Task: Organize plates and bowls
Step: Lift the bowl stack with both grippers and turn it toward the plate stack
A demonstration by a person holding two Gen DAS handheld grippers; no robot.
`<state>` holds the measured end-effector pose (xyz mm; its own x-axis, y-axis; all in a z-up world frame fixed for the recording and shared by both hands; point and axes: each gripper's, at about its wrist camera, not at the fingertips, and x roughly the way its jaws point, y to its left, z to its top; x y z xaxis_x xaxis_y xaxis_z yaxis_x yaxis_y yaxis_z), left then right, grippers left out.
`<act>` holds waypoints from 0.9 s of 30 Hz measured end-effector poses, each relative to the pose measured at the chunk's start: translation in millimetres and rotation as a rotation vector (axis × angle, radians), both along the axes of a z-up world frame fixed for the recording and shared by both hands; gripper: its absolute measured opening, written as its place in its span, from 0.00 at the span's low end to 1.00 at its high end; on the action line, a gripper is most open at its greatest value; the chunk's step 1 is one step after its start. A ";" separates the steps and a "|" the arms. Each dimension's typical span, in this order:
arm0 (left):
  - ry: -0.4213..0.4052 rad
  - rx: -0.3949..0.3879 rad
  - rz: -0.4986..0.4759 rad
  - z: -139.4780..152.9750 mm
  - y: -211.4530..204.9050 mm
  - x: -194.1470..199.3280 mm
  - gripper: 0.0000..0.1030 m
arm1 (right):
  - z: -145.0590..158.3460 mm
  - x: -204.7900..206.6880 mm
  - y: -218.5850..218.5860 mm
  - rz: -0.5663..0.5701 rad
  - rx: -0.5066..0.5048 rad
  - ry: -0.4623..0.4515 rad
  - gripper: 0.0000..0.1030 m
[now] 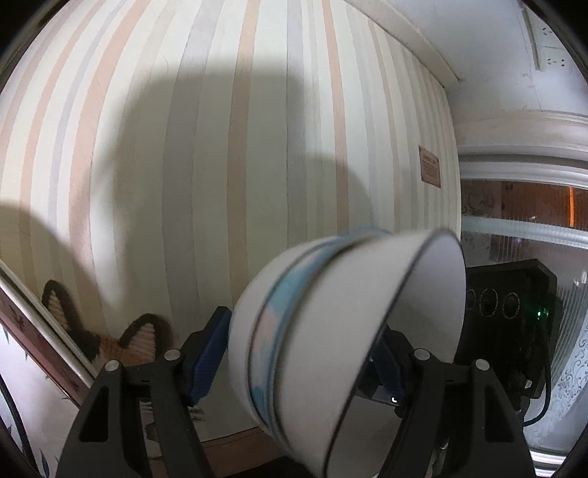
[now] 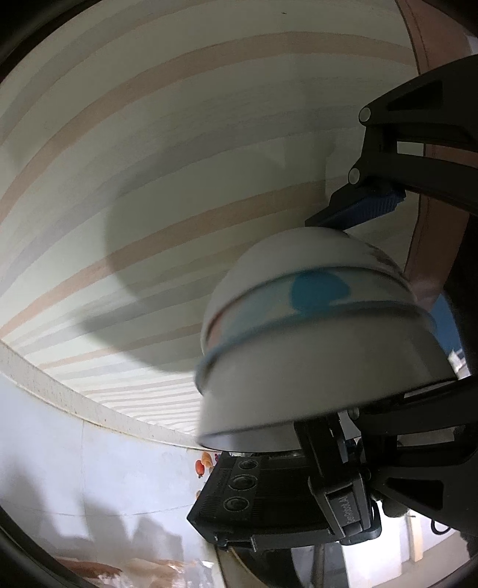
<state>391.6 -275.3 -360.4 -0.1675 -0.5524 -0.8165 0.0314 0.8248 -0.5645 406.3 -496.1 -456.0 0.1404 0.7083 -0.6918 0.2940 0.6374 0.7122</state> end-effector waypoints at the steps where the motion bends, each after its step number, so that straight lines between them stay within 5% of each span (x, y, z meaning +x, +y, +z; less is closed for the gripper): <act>1: -0.008 -0.001 -0.001 1.7 -0.1 1.3 0.68 | 1.0 -2.5 -2.1 0.004 -0.002 -0.006 0.67; 18: -0.095 -0.006 0.047 22.8 17.5 4.5 0.67 | 31.9 8.5 12.3 0.081 -0.101 -0.123 0.67; 27: -0.147 -0.013 0.125 49.7 61.4 5.6 0.67 | 63.3 21.5 40.5 0.151 -0.116 -0.197 0.67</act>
<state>397.2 -213.9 -310.7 0.0231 -0.5722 -0.8198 0.0120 0.8201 -0.5721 427.8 -455.6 -392.7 0.1792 0.6489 -0.7394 0.0522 0.7443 0.6658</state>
